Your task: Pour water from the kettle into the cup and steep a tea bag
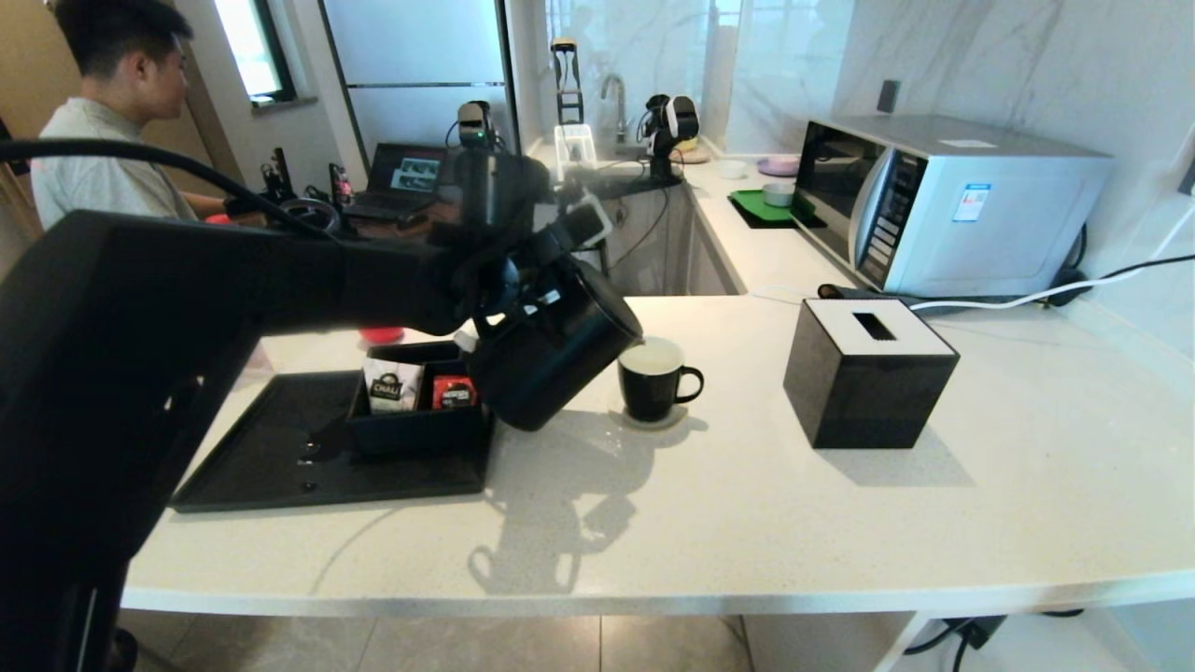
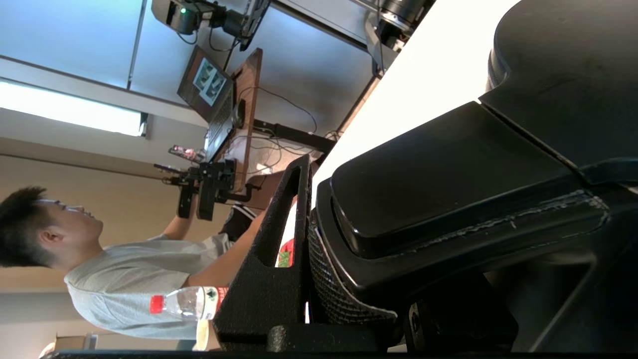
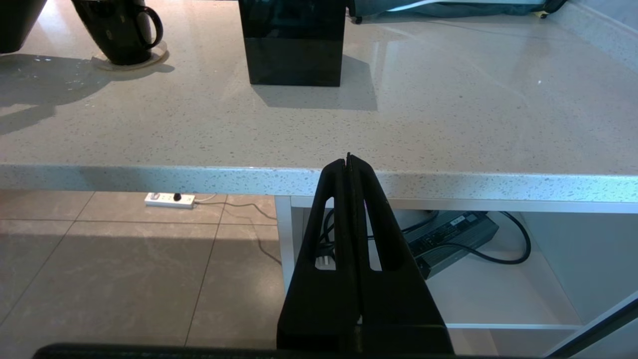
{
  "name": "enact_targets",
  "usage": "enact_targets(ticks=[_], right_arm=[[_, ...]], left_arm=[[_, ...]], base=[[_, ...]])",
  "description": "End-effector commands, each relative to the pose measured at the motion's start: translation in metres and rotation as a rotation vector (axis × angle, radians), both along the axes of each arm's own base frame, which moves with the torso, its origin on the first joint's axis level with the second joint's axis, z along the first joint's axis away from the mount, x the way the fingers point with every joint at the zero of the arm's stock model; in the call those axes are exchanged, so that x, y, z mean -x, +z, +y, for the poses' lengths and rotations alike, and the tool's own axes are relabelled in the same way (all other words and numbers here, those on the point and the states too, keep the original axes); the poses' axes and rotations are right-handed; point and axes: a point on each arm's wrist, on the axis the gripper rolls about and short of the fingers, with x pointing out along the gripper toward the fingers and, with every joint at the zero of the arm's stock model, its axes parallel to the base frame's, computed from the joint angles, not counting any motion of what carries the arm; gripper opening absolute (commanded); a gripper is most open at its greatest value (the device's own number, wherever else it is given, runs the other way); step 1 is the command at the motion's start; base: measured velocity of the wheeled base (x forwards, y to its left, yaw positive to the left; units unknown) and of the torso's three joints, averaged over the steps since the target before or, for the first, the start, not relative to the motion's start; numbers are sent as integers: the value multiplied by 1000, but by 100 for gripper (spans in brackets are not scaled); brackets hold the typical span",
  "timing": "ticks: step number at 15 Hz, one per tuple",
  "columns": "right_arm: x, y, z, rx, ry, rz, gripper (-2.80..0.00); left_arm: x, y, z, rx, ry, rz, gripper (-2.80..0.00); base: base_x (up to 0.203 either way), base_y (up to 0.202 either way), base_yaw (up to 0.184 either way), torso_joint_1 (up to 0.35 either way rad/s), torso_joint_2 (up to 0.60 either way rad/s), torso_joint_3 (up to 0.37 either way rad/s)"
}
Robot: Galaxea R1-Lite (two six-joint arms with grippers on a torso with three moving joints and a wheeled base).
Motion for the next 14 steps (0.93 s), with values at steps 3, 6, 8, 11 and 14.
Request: enact_targets(ticks=[3,6,8,11,14], right_arm=[[0,0,0,0,0,1,-280],[0,0,0,0,0,1,-280],[0,0,0,0,-1,1,-280],[0,0,0,0,-1,1,-280],[0,0,0,0,-1,1,-280]], left_arm=[[1,2,0,-5,1,-3,-280],[1,2,1,-12,16,-6,-280],[1,2,1,-20,15,-4,-280],[1,2,1,-25,14,-2,-280],[1,2,1,-42,10,-5,-280]], base=[[0,0,0,0,0,0],[0,0,0,0,0,0],[0,0,0,0,0,0],[0,0,0,0,0,0],[0,0,0,0,0,0]])
